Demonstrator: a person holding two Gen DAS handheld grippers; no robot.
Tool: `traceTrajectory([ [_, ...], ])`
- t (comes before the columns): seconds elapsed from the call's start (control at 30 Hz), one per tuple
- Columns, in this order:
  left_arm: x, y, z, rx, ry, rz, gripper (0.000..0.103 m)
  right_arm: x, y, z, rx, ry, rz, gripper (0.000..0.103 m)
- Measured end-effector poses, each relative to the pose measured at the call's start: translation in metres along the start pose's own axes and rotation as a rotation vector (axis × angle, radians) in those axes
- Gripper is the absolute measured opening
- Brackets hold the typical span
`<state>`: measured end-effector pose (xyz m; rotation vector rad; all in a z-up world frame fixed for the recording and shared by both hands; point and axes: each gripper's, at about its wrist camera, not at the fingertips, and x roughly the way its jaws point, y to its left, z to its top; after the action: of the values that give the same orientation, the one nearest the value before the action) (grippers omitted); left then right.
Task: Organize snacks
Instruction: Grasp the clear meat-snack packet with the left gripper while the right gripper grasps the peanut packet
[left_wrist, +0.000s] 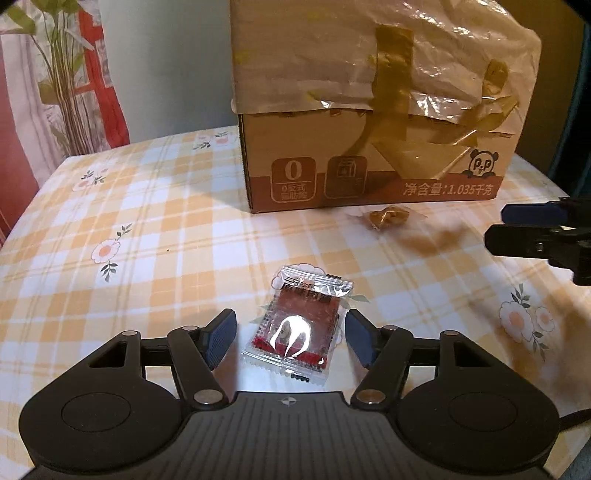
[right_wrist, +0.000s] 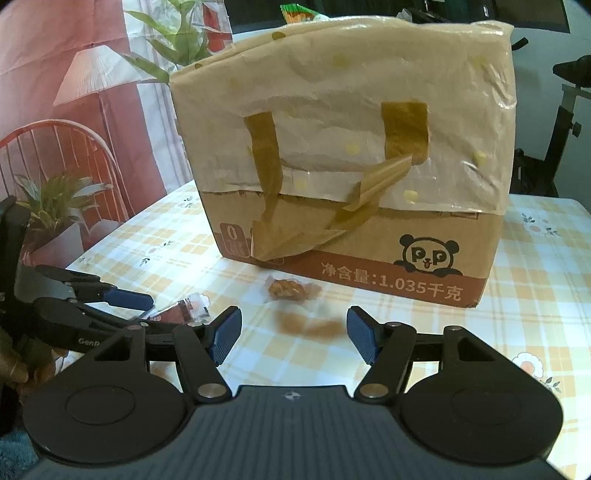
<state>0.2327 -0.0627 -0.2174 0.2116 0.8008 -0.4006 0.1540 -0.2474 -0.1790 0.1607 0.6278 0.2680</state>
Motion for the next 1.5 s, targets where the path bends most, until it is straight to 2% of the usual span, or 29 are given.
traceTrajectory([
  [0.03, -0.003, -0.001, -0.002, 0.001, -0.011, -0.006, 0.054, 0.001, -0.001, 0.000, 0.002, 0.005, 0.001, 0.066],
  [0.13, -0.005, -0.002, -0.003, -0.013, -0.029, -0.014, 0.044, 0.004, 0.000, -0.002, 0.003, 0.019, 0.000, 0.066],
  [0.43, -0.027, 0.018, -0.008, -0.180, -0.156, -0.022, 0.043, 0.013, 0.003, -0.002, -0.036, 0.058, -0.019, 0.066],
  [0.57, -0.030, 0.026, -0.009, -0.230, -0.174, -0.026, 0.043, 0.032, 0.016, 0.007, -0.202, 0.071, -0.056, 0.066],
  [0.7, -0.032, 0.033, -0.013, -0.268, -0.186, -0.036, 0.043, 0.056, 0.025, 0.016, -0.325, 0.087, -0.035, 0.066],
  [0.87, -0.035, 0.037, -0.015, -0.286, -0.207, -0.044, 0.043, 0.083, 0.033, 0.023, -0.421, 0.119, 0.004, 0.065],
  [1.13, -0.034, 0.041, -0.018, -0.323, -0.218, -0.060, 0.043, 0.101, 0.026, 0.025, -0.334, 0.180, 0.020, 0.065],
  [1.3, -0.032, 0.042, -0.019, -0.335, -0.221, -0.067, 0.043, 0.091, 0.028, 0.028, -0.181, 0.251, 0.039, 0.065],
  [1.5, -0.033, 0.040, -0.021, -0.326, -0.215, -0.063, 0.043, 0.095, 0.044, 0.027, -0.300, 0.208, 0.002, 0.064],
])
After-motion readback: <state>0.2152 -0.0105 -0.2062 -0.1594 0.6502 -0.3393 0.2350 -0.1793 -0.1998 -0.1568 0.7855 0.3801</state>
